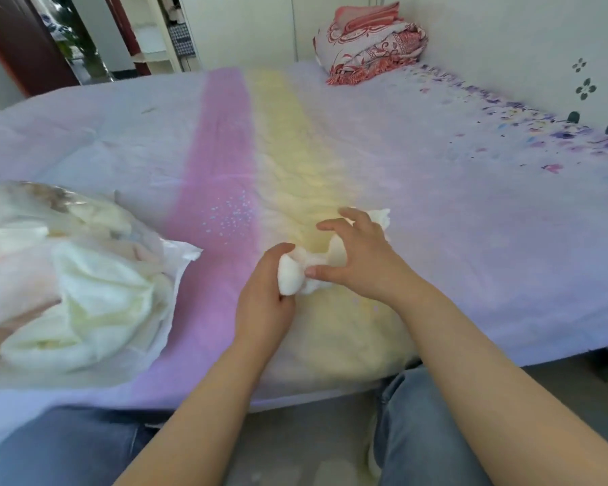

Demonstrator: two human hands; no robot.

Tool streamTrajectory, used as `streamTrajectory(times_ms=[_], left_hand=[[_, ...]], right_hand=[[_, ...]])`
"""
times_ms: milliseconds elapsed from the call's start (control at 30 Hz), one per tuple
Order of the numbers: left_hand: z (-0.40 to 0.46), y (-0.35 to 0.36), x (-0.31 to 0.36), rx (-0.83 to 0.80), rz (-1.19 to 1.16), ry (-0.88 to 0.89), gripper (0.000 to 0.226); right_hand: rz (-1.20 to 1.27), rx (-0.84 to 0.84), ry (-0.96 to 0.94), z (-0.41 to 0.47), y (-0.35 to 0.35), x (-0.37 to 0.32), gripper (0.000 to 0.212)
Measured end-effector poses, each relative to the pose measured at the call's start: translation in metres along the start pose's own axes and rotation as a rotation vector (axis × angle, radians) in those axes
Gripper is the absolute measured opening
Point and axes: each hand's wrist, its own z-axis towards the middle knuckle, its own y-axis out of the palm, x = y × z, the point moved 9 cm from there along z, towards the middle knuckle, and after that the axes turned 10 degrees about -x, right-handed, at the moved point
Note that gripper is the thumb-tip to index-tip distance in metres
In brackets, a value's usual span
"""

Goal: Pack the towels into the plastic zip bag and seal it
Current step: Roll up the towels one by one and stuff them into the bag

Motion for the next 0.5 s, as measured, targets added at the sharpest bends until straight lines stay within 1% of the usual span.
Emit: streamTrajectory(times_ms=[33, 100, 133, 167, 233, 300, 333, 400, 433, 500], left_hand=[[-0.009, -0.016, -0.005, 0.033, 0.061, -0.012, 0.055], [-0.023, -0.044, -0.011, 0.099, 0.159, 0.018, 0.05], [-0.031, -0.057, -0.011, 0.13, 0.204, 0.032, 0.048], [-0.038, -0.068, -0.012, 0.156, 0.243, 0.03, 0.048], [-0.05, -0.084, -0.019, 0.183, 0.307, -0.014, 0.045], [-0.056, -0.086, -0.028, 0.163, 0.342, -0.059, 0.05], [-0.059, -0.083, -0.032, 0.131, 0.327, -0.081, 0.055], [-0.067, -0.076, -0.038, 0.065, 0.253, -0.112, 0.07], [-0.072, -0.073, -0.039, 0.043, 0.213, -0.111, 0.077], [-0.081, -0.07, -0.037, -0.003, 0.15, -0.069, 0.086]], right_hand=[[-0.046, 0.056, 0.066, 0.007, -0.001, 0.005, 0.068], [-0.008, 0.121, 0.197, 0.023, 0.001, 0.024, 0.065], [0.002, 0.092, 0.244, 0.031, 0.01, 0.033, 0.061], [0.018, 0.015, 0.254, 0.037, 0.025, 0.034, 0.058], [0.121, -0.134, 0.172, 0.039, 0.059, 0.014, 0.056], [0.283, -0.178, 0.068, 0.027, 0.084, -0.023, 0.055], [0.408, -0.183, 0.03, 0.017, 0.095, -0.041, 0.052], [0.692, -0.23, -0.04, -0.001, 0.122, -0.07, 0.039], [0.821, -0.276, -0.052, -0.008, 0.139, -0.077, 0.035], [1.056, -0.368, -0.011, -0.021, 0.167, -0.083, 0.032]])
